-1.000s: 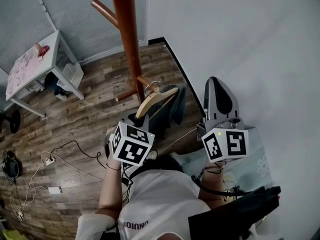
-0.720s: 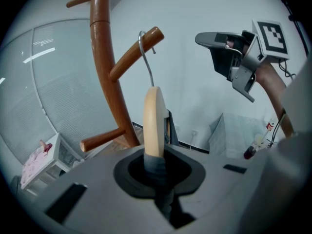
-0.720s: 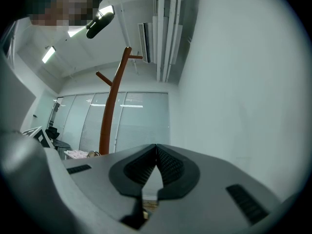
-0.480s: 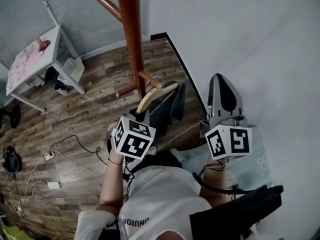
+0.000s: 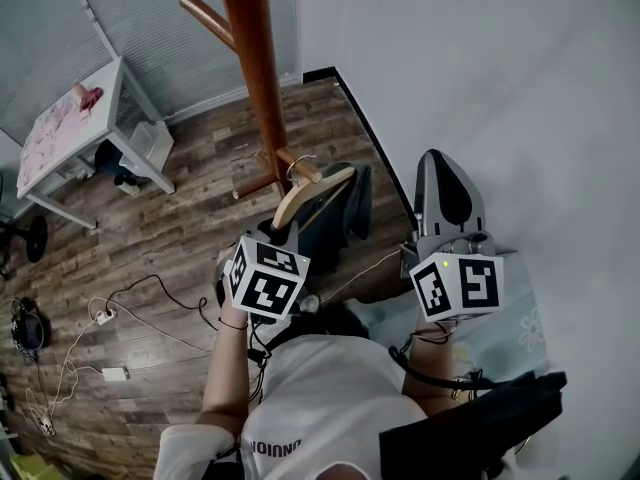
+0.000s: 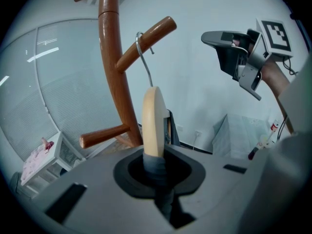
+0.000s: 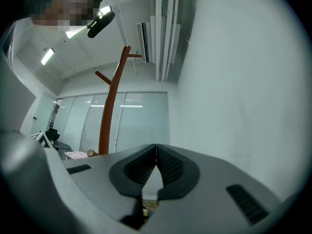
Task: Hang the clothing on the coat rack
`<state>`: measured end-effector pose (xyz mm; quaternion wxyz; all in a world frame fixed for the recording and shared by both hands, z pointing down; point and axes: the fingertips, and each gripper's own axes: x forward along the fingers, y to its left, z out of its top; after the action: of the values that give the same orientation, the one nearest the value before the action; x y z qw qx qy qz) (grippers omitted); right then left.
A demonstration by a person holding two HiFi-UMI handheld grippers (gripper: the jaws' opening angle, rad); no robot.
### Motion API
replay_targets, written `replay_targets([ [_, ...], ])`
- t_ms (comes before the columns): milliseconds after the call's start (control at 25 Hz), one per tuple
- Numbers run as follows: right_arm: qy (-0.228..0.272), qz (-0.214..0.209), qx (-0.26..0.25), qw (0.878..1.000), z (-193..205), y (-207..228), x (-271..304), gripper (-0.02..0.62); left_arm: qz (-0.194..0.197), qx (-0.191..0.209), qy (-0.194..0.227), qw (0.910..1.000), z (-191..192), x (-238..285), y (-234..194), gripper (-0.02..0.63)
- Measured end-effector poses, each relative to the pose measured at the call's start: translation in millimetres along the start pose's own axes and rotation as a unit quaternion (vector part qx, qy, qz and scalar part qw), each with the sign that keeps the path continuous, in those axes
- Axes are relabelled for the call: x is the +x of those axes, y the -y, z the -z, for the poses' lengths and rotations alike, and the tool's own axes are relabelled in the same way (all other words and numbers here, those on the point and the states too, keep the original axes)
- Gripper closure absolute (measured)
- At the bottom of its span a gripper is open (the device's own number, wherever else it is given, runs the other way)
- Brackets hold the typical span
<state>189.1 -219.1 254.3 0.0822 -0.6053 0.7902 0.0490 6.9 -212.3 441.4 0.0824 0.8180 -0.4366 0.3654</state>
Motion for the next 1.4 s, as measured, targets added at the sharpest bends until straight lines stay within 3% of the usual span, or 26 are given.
replay_targets([
  [560, -0.002, -0.006, -0.006, 1.000, -1, 3, 2, 0.575, -0.018, 0.023, 0.014, 0.9995, 4, 14, -13, 0.572],
  [1120, -0.001, -0.013, -0.011, 1.000, -3, -1, 6, 0.575, -0.020, 0.015, 0.024, 0.9994, 10, 22, -20, 0.571],
  [1400, -0.003, -0.017, -0.012, 1.000, -3, -7, 6, 0.575, -0.035, 0.034, 0.032, 0.9983, 10, 23, -28, 0.571],
])
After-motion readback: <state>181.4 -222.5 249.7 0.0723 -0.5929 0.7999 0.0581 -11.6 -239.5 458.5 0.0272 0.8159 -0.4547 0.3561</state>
